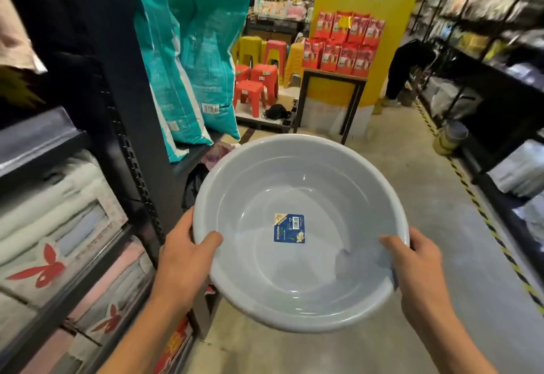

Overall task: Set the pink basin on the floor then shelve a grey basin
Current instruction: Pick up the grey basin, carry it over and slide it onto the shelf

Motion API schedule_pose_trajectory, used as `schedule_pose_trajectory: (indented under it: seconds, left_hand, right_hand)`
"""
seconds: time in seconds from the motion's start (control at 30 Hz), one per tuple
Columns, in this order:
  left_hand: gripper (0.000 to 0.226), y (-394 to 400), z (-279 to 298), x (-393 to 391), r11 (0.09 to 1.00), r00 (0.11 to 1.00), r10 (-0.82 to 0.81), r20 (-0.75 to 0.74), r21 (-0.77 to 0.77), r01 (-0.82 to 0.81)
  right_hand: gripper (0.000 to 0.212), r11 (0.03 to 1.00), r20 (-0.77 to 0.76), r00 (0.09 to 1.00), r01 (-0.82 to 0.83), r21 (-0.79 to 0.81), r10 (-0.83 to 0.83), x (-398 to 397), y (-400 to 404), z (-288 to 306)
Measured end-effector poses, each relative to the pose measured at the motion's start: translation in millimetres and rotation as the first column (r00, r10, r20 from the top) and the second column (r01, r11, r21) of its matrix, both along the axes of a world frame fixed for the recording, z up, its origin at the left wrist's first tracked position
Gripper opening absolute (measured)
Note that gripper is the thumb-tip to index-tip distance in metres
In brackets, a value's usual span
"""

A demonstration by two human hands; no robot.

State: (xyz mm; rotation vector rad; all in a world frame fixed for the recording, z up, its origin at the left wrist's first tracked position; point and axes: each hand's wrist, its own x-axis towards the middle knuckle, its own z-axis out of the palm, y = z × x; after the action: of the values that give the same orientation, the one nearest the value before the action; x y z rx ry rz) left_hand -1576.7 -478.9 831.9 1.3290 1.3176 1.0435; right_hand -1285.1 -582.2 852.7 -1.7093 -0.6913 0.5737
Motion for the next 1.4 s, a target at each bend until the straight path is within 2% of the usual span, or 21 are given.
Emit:
schedule_pose_trajectory:
  seconds: [0.23,0.53,0.77,0.87,0.97,1.17,1.27,1.4]
  left_hand:
    - [0.04,-10,46,4,0.999,0.997,-0.017,0.072,0.048,0.013]
    - [0.043,1,86,11,0.997,0.995,-0.071,0.07,0.017,0.07]
    - [0.046,8,101,34,0.977,0.975,-0.214,0.062,0.034,0.212]
    - [0.039,11,105,59,0.962,0.961,-0.27,0.065,0.058,0.267]
    - [0.039,9,101,94,0.93,0.931,-0.363,0.037,0.071,0.36]
    - [0.03,-28,91,189,0.844,0.843,-0.536,0.037,0.034,0.535]
    - [0.028,-66,90,243,0.771,0.769,-0.636,0.06,0.041,0.635]
    - [0.04,-125,91,313,0.649,0.646,-0.76,0.068,0.076,0.757]
  right_hand:
    - [0.016,0.997,0.049,0.999,0.009,0.071,-0.013,2,-32,63]
    - [0.018,0.991,0.002,0.994,0.109,0.079,-0.109,0,-33,80]
    - [0.015,0.975,0.001,0.977,0.212,0.069,-0.212,9,-50,82]
    - [0.017,0.959,-0.005,0.962,0.274,0.075,-0.274,20,-70,78]
    - [0.011,0.922,-0.021,0.924,0.383,0.058,-0.383,38,-100,72]
    - [0.018,0.827,-0.012,0.828,0.56,0.035,-0.56,77,-184,74]
    - [0.022,0.753,-0.001,0.754,0.657,0.043,-0.657,104,-240,75]
    - [0.022,0.637,0.012,0.638,0.767,0.071,-0.77,129,-319,76]
